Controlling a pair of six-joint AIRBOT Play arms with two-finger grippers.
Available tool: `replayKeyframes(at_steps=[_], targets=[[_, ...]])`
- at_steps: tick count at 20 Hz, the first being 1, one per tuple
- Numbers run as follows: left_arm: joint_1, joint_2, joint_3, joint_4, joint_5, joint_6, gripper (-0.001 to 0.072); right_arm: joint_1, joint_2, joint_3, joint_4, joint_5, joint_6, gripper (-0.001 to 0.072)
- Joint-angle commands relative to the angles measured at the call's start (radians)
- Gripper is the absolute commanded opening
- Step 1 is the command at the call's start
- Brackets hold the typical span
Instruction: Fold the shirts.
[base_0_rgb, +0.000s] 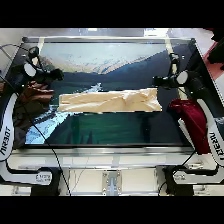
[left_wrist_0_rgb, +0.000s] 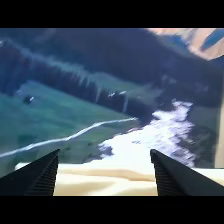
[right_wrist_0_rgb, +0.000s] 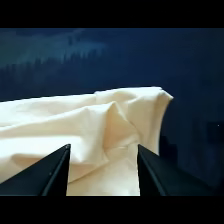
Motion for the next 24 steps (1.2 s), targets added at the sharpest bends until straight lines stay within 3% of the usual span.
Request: replayKeyframes(at_steps=[1,2,3,5,6,7,9,11,13,15,17,21,24], targets=[[-0.006,0.025,0.037,-0.351,0.121,0.219,0.0655,-0.194,-0.016,-0.029,0.390,0.170,-0.188,0.0492],[-0.018,0.025,0.037,-0.461,0.145,0.368,0.0655,-0.264,-0.042,-0.053,0.536,0.206,-0.275,0.0513],[-0.039,0.025,0.037,-0.571,0.150,0.574,0.0655,-0.321,-0.064,-0.072,0.626,0.220,-0.331,0.0523],[-0.105,0.025,0.037,-0.714,0.126,0.951,0.0657,-0.397,-0.104,-0.089,0.650,0.214,-0.367,0.0561],[-0.149,0.024,0.037,-0.721,0.127,1.064,0.0656,-0.418,-0.126,-0.088,0.651,0.214,-0.391,0.0569],[-0.201,0.023,0.037,-0.679,0.153,1.109,0.0654,-0.432,-0.153,-0.088,0.653,0.214,-0.418,0.0619],[-0.302,0.010,0.037,-0.511,0.252,1.065,0.0653,-0.437,-0.213,-0.088,0.672,0.211,-0.459,0.0638],[-0.390,-0.014,0.037,-0.322,0.328,0.954,0.0651,-0.434,-0.282,-0.088,0.764,0.221,-0.525,0.0662],[-0.453,-0.045,0.037,-0.114,0.331,0.798,0.0564,-0.434,-0.347,-0.088,0.900,0.235,-0.597,0.0676],[-0.493,-0.083,0.037,0.107,0.297,0.584,0.0563,-0.430,-0.388,-0.088,0.969,0.241,-0.640,0.0676],[-0.504,-0.121,0.037,0.200,0.253,0.438,0.0563,-0.404,-0.400,-0.084,0.954,0.232,-0.655,0.0676],[-0.510,-0.206,0.037,0.204,0.139,0.393,0.0562,-0.277,-0.402,-0.001,0.730,0.130,-0.591,0.0673],[-0.518,-0.241,0.037,0.202,0.104,0.391,0.0562,-0.193,-0.402,0.058,0.603,0.138,-0.517,0.0671]])
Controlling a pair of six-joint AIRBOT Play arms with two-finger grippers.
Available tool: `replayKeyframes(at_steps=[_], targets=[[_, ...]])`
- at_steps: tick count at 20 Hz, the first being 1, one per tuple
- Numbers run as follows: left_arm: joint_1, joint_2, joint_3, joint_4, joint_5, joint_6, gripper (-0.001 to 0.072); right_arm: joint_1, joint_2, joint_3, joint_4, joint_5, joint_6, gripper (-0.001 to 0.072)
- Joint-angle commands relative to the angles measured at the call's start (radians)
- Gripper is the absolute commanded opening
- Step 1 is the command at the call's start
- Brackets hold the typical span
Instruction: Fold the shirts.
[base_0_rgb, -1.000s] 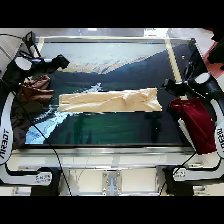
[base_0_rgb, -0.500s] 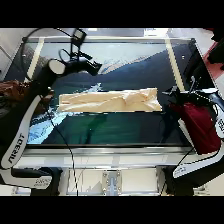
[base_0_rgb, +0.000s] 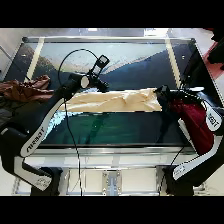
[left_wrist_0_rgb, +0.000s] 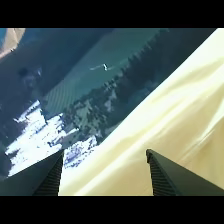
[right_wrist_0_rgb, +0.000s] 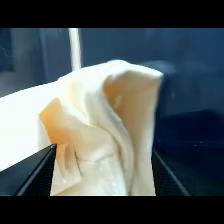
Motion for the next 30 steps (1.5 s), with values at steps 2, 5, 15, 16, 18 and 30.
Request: replayKeyframes(at_steps=[2,5,15,16,18,30], targets=[[-0.012,-0.040,0.001,0.033,-0.040,-0.044,0.0562,0.084,-0.008,0.047,-0.100,0.017,0.060,0.0663],[-0.012,-0.041,0.001,0.033,-0.025,-0.044,0.0561,0.105,-0.011,0.047,-0.101,0.073,0.060,0.0648],[-0.012,-0.093,0.001,0.032,-0.019,-0.163,0.0009,0.140,0.058,0.047,0.044,0.208,-0.019,0.0031],[-0.012,-0.104,0.001,0.029,-0.053,-0.163,0.0009,0.139,0.090,0.047,0.048,0.210,-0.010,0.0031],[-0.012,-0.127,0.001,0.024,-0.150,-0.163,0.0009,0.138,0.174,0.047,0.047,0.205,0.008,0.0031],[-0.172,-0.153,0.081,-0.285,-0.224,0.025,0.0010,0.141,0.455,0.195,-0.083,0.383,0.215,0.0029]])
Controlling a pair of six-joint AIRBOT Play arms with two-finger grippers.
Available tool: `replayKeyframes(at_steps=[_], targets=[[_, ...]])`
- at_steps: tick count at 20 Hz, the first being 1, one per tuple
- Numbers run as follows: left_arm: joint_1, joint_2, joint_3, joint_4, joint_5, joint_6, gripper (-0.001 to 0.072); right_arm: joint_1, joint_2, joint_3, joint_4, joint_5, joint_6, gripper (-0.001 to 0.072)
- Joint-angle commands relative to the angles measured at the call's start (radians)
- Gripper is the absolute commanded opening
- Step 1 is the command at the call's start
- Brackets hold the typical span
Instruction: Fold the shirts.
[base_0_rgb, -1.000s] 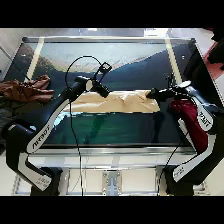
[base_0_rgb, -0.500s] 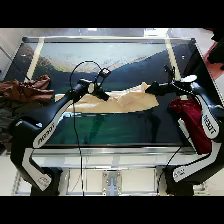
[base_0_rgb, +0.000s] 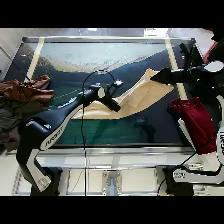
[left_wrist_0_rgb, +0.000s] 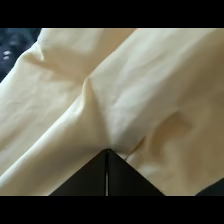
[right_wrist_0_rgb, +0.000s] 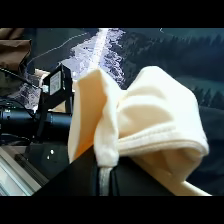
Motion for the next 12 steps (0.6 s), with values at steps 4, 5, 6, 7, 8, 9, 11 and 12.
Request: replayKeyframes(at_steps=[4,5,6,7,8,9,11,12], targets=[[0.021,0.072,0.251,0.137,-0.100,-0.027,0.0010,0.066,0.027,0.177,-0.123,0.129,0.175,0.0028],[0.044,0.101,0.296,0.224,-0.123,-0.063,0.0010,0.110,0.027,0.178,-0.168,0.134,0.205,0.0028],[0.071,0.135,0.336,0.320,-0.142,-0.103,0.0010,0.165,0.026,0.178,-0.218,0.126,0.227,0.0028],[0.097,0.169,0.363,0.396,-0.149,-0.133,0.0010,0.231,0.023,0.178,-0.269,0.099,0.255,0.0028],[0.131,0.208,0.380,0.451,-0.146,-0.156,0.0010,0.303,0.016,0.178,-0.305,0.054,0.288,0.0028],[0.164,0.243,0.387,0.486,-0.145,-0.174,0.0010,0.373,0.005,0.178,-0.328,-0.005,0.319,0.0028],[0.237,0.307,0.387,0.500,-0.153,-0.203,0.0010,0.524,-0.042,0.178,-0.340,-0.163,0.387,0.0028],[0.268,0.327,0.387,0.500,-0.166,-0.216,0.0010,0.599,-0.082,0.178,-0.340,-0.248,0.416,0.0028]])
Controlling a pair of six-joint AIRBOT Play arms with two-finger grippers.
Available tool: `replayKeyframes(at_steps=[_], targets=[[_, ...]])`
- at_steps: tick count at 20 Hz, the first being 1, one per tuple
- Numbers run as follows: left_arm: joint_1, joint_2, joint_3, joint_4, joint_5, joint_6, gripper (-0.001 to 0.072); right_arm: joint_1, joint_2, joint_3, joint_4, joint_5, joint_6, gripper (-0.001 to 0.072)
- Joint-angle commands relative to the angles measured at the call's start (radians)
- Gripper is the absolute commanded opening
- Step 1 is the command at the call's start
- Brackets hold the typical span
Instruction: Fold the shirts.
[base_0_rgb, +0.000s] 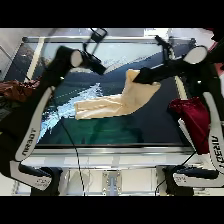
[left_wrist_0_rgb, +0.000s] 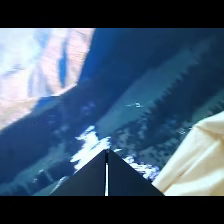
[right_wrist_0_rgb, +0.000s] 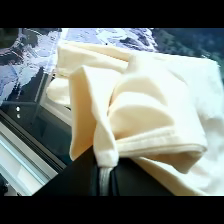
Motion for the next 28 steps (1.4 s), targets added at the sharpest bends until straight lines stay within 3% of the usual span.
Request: replayKeyframes(at_steps=[1,5,6,7,8,9,13,15,17,19,20,22,23,28], targets=[[0.114,0.091,0.026,0.084,-0.047,-0.062,0.0010,0.253,-0.105,0.005,-0.058,-0.277,0.139,0.0028],[0.187,0.104,0.025,0.080,-0.146,-0.061,0.0010,0.483,-0.324,0.005,0.064,-0.559,0.186,0.0031],[0.199,0.104,0.025,0.079,-0.158,-0.061,0.0010,0.517,-0.354,0.005,0.061,-0.624,0.187,0.0061],[0.211,0.104,0.025,0.074,-0.162,-0.061,0.0010,0.536,-0.370,0.005,0.061,-0.681,0.187,0.0229],[0.222,0.104,0.025,0.068,-0.162,-0.061,0.0010,0.539,-0.372,0.005,0.060,-0.719,0.187,0.0489],[0.234,0.104,0.025,0.053,-0.162,-0.061,0.0010,0.528,-0.368,0.006,0.060,-0.732,0.187,0.0539],[0.245,0.104,0.025,0.033,-0.162,-0.060,0.0010,0.362,-0.322,0.005,-0.058,-0.579,0.187,0.0540],[0.245,0.104,0.025,0.032,-0.162,-0.059,0.0010,0.242,-0.294,0.005,-0.241,-0.391,0.205,0.0539],[0.245,0.103,0.025,0.032,-0.161,-0.057,0.0010,0.117,-0.287,0.003,-0.328,-0.177,0.239,0.0541],[0.245,0.101,0.025,0.029,-0.153,-0.058,0.0010,0.016,-0.287,-0.030,-0.282,-0.080,0.205,0.0543],[0.245,0.099,0.025,0.021,-0.150,-0.058,0.0010,-0.025,-0.289,-0.055,-0.216,-0.068,0.160,0.0552],[0.245,0.094,0.025,0.001,-0.135,-0.058,0.0011,-0.089,-0.308,-0.110,-0.020,-0.071,0.056,0.0636],[0.245,0.092,0.025,-0.005,-0.130,-0.058,0.0010,-0.109,-0.324,-0.136,0.067,-0.070,-0.002,0.0636],[0.245,0.092,0.025,-0.007,-0.130,-0.066,0.0010,-0.109,-0.439,-0.165,0.223,-0.071,-0.138,0.0679]])
